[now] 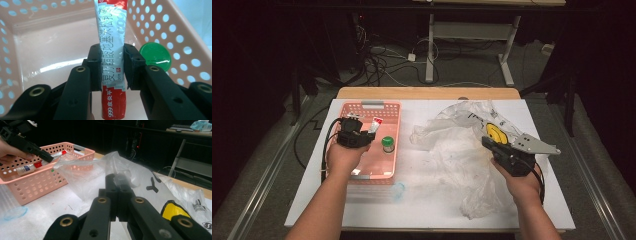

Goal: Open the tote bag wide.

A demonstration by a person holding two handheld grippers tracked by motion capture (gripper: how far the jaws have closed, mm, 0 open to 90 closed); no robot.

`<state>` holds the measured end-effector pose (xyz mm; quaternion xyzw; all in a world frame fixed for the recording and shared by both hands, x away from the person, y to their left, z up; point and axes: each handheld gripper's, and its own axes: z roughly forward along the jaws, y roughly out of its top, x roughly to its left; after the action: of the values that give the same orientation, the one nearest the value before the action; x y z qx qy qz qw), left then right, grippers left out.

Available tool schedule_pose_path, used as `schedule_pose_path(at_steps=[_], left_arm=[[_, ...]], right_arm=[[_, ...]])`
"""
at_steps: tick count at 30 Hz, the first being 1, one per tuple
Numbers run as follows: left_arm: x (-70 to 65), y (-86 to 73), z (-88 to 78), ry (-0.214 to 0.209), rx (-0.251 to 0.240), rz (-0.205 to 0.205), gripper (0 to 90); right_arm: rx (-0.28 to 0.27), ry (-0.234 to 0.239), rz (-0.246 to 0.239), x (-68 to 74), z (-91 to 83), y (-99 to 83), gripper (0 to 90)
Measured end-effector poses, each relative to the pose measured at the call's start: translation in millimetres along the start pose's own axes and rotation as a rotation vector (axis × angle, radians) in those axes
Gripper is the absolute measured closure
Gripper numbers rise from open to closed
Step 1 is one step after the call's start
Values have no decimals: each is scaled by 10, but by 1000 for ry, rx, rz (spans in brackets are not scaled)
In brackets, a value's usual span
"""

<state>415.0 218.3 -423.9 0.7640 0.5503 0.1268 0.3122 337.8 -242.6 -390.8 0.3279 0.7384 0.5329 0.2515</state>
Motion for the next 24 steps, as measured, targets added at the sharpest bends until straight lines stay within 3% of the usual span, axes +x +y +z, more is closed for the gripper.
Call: schedule_pose_path(at_steps=[3,7,18,24], left_arm=[[2,-29,-62,-11,-42,2,685],[-30,-58,-135,7,-66,42,685],[-148,-204,-331,-34,-176,88,685],[-241,-284,-433,-47,-206,132,685]], right_arm=[[1,-1,-1,0,-3,1,900],[-2,1,-8,-9,-6,1,900],[-11,0,-14,-6,-28,5,900],[-9,4,-11,-10,-25,0,900]])
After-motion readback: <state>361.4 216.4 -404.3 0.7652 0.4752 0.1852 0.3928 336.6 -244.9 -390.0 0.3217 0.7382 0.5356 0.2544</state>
